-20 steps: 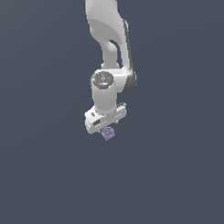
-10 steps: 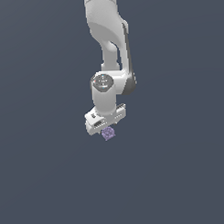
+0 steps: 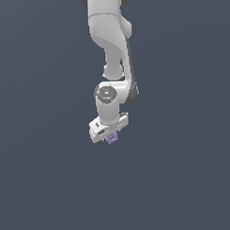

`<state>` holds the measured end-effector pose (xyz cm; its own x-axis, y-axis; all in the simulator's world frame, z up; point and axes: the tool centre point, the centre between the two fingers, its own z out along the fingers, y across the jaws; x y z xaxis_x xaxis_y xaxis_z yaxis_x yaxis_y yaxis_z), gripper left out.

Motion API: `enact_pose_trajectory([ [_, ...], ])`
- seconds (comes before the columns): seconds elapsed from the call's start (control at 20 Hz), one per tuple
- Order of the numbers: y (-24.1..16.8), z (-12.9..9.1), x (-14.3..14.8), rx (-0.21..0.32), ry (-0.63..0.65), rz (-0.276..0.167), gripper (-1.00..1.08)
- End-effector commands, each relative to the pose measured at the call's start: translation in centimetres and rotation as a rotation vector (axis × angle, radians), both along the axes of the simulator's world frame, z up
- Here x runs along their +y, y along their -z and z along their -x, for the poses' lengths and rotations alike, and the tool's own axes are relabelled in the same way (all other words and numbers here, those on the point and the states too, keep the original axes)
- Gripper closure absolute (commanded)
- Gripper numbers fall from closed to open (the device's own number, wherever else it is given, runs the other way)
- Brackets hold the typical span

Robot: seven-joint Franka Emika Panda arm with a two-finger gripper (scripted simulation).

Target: Pick up the object and move it to a goal position.

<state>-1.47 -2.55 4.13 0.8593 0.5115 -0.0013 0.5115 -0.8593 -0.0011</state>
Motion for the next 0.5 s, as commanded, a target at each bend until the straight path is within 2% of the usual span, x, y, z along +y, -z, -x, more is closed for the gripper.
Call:
enact_pose_trajectory([
  [0.0,0.23,-0.10,-0.02,-0.002,0.000,0.000,-0.92],
  [0.05,0.23,-0.10,-0.02,-0.002,0.000,0.000,1.08],
  [0.45,0.23,-0.10,-0.02,-0.002,0.000,0.000,1.08],
])
